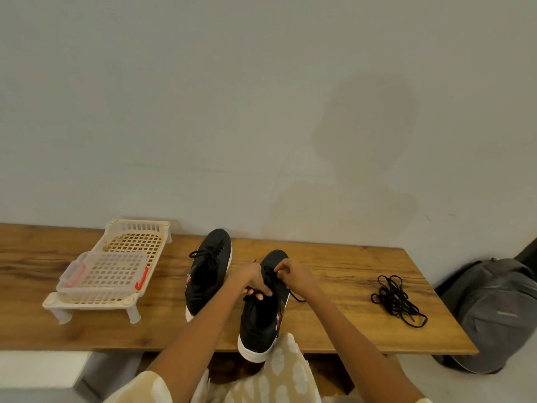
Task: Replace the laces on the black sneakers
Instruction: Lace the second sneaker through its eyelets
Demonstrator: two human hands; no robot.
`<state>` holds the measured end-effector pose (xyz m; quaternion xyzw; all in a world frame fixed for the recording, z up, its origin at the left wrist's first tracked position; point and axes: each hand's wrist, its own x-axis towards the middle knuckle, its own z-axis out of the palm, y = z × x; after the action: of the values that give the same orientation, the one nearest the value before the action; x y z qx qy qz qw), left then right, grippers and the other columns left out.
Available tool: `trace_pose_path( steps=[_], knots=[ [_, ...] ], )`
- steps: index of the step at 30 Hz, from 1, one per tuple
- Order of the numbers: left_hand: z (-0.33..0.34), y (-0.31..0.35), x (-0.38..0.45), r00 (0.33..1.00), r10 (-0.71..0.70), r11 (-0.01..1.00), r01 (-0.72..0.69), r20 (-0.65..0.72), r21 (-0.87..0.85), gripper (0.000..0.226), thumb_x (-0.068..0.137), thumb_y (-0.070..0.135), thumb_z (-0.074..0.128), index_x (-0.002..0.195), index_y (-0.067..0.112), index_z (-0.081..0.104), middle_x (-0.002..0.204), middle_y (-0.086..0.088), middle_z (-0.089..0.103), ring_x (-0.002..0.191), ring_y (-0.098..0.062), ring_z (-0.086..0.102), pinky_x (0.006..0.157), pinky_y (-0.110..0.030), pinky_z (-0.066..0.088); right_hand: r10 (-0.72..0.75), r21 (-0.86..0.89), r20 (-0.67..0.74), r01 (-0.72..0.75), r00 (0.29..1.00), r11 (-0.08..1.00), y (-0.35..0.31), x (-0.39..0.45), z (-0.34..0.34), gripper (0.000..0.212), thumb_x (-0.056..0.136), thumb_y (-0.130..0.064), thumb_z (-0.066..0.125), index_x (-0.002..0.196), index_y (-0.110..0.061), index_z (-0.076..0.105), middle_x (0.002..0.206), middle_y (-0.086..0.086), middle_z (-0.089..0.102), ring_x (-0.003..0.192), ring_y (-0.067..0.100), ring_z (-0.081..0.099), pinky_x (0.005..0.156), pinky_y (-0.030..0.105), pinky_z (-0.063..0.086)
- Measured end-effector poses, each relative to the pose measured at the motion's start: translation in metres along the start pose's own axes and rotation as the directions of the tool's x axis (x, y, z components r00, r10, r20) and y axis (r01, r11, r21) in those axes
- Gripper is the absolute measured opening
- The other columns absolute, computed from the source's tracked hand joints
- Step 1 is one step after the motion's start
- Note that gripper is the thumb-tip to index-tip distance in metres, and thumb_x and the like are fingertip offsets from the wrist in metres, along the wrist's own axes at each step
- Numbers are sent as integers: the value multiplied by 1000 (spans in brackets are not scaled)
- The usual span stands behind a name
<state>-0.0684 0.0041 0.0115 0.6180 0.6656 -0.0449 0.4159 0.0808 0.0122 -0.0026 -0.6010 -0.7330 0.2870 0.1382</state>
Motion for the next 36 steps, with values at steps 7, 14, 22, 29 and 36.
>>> trace_pose_path(
  steps=[7,14,22,29,36],
  knots=[
    [-2,-28,-19,996,72,965,-84,-57,-250,14,87,23,68,79,11,69,45,8,59,34,-5,36,38,-17,29,-26,152,12,24,1000,988,-12,-4,4,16,99,-10,40,100,-10,57,100,8,66,71,17,57,57,29,48],
    [-3,-46,-31,987,53,951,-97,-153,-295,16,87,21,68,74,12,64,54,1,56,39,-9,37,40,-18,31,0,70,31,-2,1000,998,-14,-8,7,20,99,-7,38,104,-8,57,101,9,66,71,19,55,73,46,56],
    [8,-15,-28,798,86,986,17,-597,165,30,94,37,52,78,12,58,77,-7,62,83,-26,64,64,-30,44,8,146,20,-11,1000,989,-12,-11,7,21,98,-6,36,101,-9,56,90,6,63,74,20,56,72,45,54],
    [12,14,-9,948,51,980,14,-314,199,26,88,34,56,100,11,59,97,-8,65,91,-25,62,70,-32,45,35,198,-4,-33,999,980,-6,-11,8,18,97,-5,35,95,-13,52,80,-3,58,63,15,51,65,39,50],
    [13,14,-10,933,61,992,-18,-354,122,25,87,36,60,88,12,53,77,-4,56,76,-21,62,58,-26,43,-11,117,-27,14,1000,993,-1,-13,7,13,98,-10,42,96,-15,54,95,4,68,61,1,49,53,16,37]
  ],
)
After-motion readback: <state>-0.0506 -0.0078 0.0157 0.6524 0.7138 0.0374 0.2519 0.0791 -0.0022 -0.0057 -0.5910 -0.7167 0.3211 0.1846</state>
